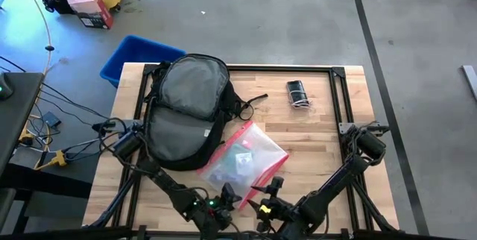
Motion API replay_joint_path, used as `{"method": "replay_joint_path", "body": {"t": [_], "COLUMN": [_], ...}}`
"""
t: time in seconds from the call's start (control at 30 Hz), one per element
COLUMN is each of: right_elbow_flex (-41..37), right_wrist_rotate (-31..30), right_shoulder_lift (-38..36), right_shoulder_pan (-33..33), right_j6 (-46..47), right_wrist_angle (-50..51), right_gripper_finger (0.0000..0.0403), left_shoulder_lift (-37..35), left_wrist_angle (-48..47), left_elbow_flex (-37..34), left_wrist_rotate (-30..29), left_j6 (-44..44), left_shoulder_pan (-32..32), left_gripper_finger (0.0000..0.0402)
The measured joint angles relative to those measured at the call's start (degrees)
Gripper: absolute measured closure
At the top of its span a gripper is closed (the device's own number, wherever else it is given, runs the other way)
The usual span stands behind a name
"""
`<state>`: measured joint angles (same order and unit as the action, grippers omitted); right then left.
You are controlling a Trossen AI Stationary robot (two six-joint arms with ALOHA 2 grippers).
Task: Unpack backpack
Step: Close the pink zip bag
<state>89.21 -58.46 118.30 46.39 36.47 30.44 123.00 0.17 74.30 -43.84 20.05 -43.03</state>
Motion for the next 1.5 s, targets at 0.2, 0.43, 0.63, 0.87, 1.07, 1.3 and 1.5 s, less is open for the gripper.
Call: {"method": "replay_joint_path", "body": {"t": [0.2, 0.43, 0.63, 0.87, 1.07, 1.3, 1.5], "right_elbow_flex": [0.00, 0.00, -0.04, -0.04, -0.04, -0.04, -0.04], "right_wrist_rotate": [0.49, 4.12, 9.04, 9.63, 13.94, 15.52, 15.44], "right_shoulder_lift": [0.00, 0.53, 2.47, 4.31, 4.31, 4.31, 4.11], "right_shoulder_pan": [0.00, -1.46, -3.80, -5.40, -8.29, -9.84, -9.41], "right_j6": [0.81, 10.64, 9.77, 9.61, 9.59, 12.42, 12.34], "right_wrist_angle": [0.12, 0.67, 0.53, 0.50, -4.02, -5.03, -4.91], "right_gripper_finger": [0.0194, 0.0194, 0.0194, 0.0194, 0.0194, 0.0224, 0.0360], "left_shoulder_lift": [-0.07, -4.33, -7.45, -7.56, -7.56, -7.56, -7.56], "left_wrist_angle": [-0.53, -5.05, -8.91, -11.07, -10.96, -10.96, -11.14], "left_elbow_flex": [0.02, 0.02, 0.02, 0.02, 0.02, 0.02, 0.02], "left_wrist_rotate": [3.08, -13.40, -18.73, -19.29, -19.31, -18.55, -18.16], "left_j6": [-0.37, -1.48, -4.44, -6.51, -7.12, -8.00, -8.02], "left_shoulder_pan": [1.47, 1.00, 1.01, 1.14, 1.14, 1.14, 0.71], "left_gripper_finger": [0.0379, 0.0400, 0.0401, 0.0401, 0.0402, 0.0401, 0.0401]}}
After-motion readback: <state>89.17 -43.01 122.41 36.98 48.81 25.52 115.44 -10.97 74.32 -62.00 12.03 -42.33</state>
